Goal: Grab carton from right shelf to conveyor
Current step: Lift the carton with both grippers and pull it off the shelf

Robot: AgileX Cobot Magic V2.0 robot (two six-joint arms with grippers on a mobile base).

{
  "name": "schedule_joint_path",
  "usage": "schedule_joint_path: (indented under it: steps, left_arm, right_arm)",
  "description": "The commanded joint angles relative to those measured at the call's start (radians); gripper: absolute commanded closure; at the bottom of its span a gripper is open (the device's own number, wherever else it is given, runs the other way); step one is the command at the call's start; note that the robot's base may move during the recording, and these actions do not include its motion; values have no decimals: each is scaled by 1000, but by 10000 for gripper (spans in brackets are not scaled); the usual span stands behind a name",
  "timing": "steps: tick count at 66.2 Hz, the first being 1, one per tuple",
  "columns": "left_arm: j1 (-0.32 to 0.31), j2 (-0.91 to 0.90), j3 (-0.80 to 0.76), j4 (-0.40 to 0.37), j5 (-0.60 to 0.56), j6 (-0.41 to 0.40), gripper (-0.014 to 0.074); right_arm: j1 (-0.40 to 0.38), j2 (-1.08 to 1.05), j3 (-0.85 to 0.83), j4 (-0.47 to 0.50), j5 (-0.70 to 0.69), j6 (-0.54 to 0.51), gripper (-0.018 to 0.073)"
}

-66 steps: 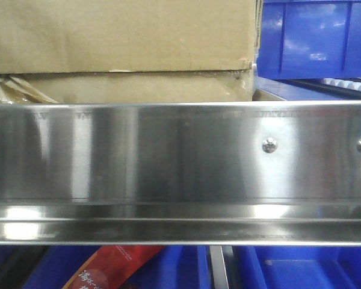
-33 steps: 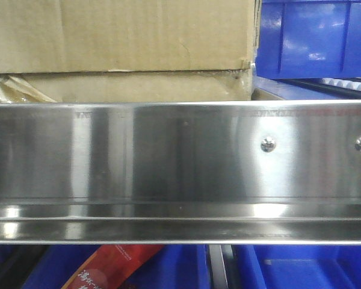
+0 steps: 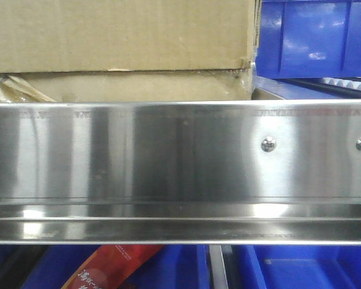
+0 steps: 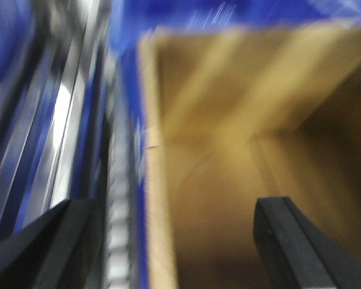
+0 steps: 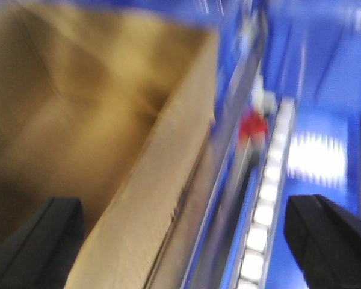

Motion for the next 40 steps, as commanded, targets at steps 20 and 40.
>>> schedule_joint_path:
  steps: [20,40]
  left_arm:
    - [45,245,-185,-30,89,-10,162]
    - [45,355,-185,-30,68,-10,162]
  right_arm:
    - [17,300,-260,-20,38,51,0]
    - [17,407,-260,-20,38,53,0]
